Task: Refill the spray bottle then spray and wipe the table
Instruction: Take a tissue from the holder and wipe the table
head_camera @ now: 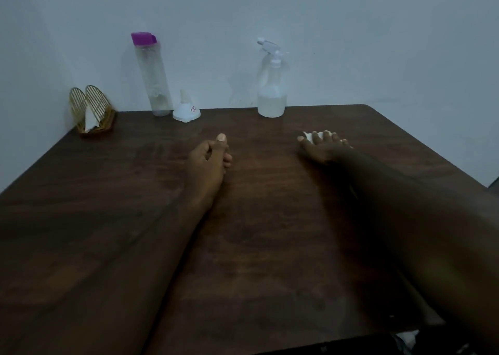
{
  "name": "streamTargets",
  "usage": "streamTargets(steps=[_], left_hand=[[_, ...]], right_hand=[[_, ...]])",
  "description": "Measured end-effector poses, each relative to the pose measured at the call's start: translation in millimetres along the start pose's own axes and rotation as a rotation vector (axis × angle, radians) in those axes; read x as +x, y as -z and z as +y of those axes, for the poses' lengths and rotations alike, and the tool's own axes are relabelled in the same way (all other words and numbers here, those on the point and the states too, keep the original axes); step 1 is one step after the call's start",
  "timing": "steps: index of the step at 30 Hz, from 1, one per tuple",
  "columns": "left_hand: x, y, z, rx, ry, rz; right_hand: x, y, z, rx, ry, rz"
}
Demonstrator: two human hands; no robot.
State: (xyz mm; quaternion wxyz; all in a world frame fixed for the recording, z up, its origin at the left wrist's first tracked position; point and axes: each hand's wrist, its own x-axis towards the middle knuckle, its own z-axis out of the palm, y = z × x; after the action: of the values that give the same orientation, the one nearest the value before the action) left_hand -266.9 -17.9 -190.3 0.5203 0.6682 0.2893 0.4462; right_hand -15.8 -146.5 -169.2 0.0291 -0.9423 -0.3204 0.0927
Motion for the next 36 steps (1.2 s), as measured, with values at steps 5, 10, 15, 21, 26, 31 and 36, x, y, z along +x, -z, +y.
streamTargets(steps=[5,10,15,21,26,31,36], left_hand=[[-4.0,2.0,3.0,0.101,-0.146,0.09],[-1.5,12.6,8.6,0.157,-0.244,0.216],[3.7,15.1,5.3,0.095,-0.176,0.201],[4.4,13.4,1.7,0.171,-0.203,0.097],[8.5,12.6,-2.8,0.168,-0.161,0.057],[14.9,12.1,-9.1,0.162,-0.076,0.043],[15.1,12.8,-10.4,0.164,-0.066,0.067]], right_hand=[[7.7,-13.7,-123.1,-0.095,0.365,0.005],[-18.9,-48.3,-214.3,-0.231,0.698,0.083],[-0.7,-34.4,-203.1,-0.117,0.684,0.034],[58.3,-8.9,-98.5,-0.009,0.316,0.036],[83.1,4.0,-14.0,0.025,0.06,0.072],[77.5,-0.7,-51.0,-0.016,0.063,0.047],[68.5,-26.0,-152.3,-0.043,0.424,0.029]])
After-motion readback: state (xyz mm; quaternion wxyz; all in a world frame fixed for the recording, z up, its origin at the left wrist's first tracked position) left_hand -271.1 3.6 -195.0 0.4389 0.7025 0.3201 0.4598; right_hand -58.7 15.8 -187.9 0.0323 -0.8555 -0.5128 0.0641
